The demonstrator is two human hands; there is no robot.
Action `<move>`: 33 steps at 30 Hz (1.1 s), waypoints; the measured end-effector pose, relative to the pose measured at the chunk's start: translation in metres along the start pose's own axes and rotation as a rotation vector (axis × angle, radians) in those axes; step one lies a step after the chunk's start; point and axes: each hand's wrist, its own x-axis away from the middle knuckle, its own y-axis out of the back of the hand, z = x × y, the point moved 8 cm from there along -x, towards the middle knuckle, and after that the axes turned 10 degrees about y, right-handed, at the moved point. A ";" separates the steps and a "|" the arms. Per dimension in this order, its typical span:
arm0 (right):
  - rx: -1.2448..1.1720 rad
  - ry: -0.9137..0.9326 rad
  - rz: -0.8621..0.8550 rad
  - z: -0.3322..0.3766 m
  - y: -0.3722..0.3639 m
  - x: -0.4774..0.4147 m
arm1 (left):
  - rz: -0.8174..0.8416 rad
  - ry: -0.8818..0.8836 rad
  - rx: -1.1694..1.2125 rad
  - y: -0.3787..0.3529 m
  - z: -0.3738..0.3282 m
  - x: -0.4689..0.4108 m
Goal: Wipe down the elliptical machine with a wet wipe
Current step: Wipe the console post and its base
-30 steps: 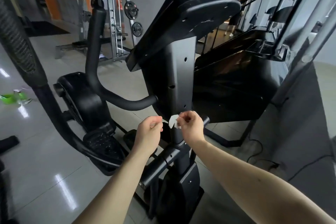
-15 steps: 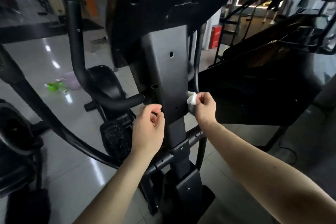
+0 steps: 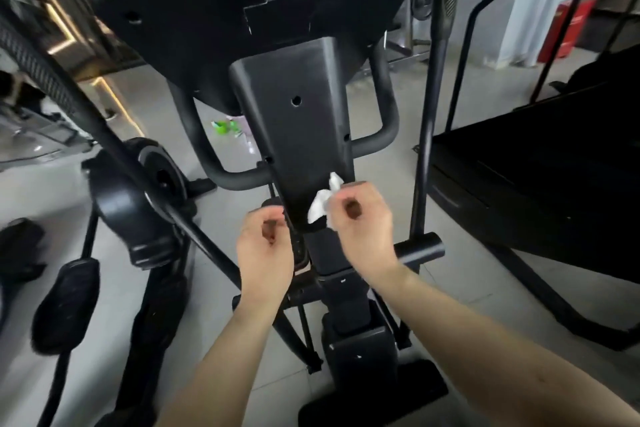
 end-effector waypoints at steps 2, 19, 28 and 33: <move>0.106 0.180 0.051 0.010 -0.024 0.005 | -0.021 0.022 -0.007 0.007 0.010 -0.005; 0.372 0.207 0.065 -0.004 -0.006 0.033 | 0.152 -0.002 0.157 -0.007 0.030 -0.016; -0.032 0.054 -0.068 -0.008 0.013 -0.043 | 0.096 -0.143 0.113 -0.037 -0.017 0.003; -0.023 -0.083 0.153 -0.068 0.022 -0.021 | -0.023 -0.080 0.066 -0.062 -0.029 0.016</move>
